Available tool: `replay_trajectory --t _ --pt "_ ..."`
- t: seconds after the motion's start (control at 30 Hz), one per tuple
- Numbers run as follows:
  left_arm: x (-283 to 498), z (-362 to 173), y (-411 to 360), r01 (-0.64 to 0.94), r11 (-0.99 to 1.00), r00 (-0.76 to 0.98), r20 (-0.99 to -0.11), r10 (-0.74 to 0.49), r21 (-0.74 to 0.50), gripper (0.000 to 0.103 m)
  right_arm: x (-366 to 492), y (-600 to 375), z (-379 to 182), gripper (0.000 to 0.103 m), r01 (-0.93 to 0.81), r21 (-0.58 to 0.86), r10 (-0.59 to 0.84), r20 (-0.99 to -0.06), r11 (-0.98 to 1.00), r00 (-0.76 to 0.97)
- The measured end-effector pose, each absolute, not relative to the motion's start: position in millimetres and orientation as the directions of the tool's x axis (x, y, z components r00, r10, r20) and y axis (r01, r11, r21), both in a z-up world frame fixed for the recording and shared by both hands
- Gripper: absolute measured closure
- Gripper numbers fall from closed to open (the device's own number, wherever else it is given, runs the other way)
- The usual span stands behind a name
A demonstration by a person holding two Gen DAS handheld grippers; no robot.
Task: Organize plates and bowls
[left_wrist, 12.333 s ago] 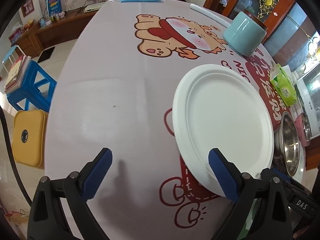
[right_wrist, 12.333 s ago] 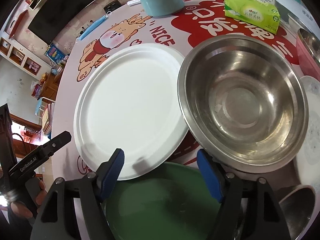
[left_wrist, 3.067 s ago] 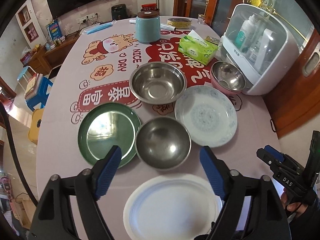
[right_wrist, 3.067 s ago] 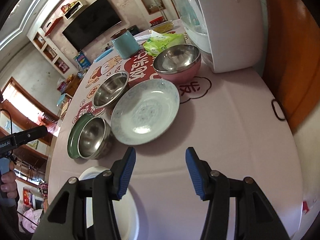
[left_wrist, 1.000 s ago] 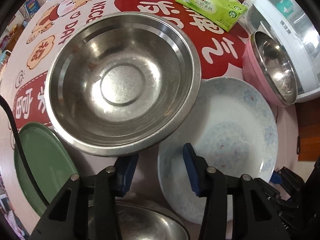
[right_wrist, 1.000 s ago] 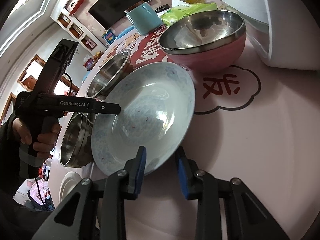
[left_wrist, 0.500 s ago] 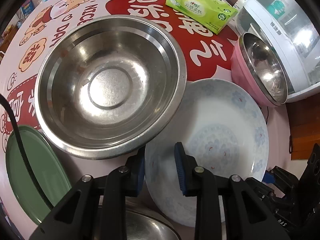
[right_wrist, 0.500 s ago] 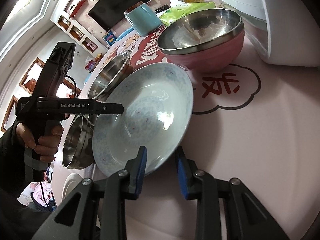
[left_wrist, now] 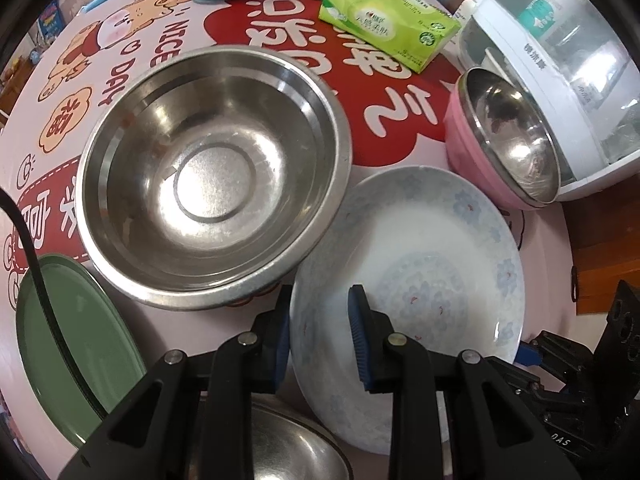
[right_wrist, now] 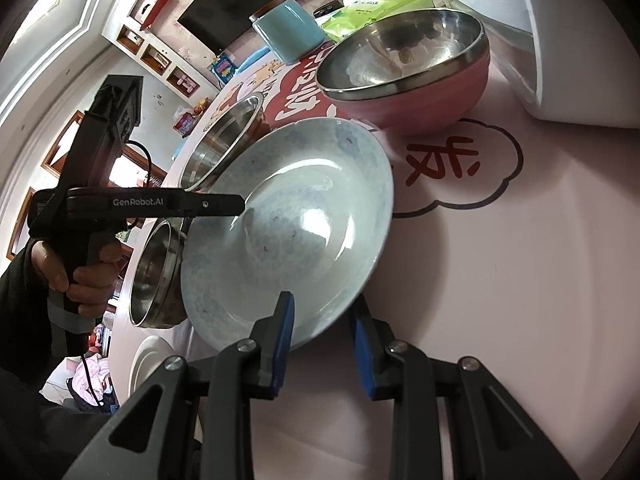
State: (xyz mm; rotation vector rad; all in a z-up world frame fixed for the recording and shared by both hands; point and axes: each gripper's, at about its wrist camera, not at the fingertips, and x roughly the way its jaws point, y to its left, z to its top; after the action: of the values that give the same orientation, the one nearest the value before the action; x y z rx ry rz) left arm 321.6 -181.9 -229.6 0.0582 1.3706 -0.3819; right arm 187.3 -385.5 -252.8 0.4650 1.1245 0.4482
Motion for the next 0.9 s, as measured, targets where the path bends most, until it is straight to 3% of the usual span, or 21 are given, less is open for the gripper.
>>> replay_trajectory --t 0.9 --pt "261.5 -178.3 -190.4 0.313 0.923 0.225 -0.927 -0.301 -0.224 0.079 141.8 -410.4 -214.6 0.083 -0.088 0.556 0.531 -0.718 0.827 0.451"
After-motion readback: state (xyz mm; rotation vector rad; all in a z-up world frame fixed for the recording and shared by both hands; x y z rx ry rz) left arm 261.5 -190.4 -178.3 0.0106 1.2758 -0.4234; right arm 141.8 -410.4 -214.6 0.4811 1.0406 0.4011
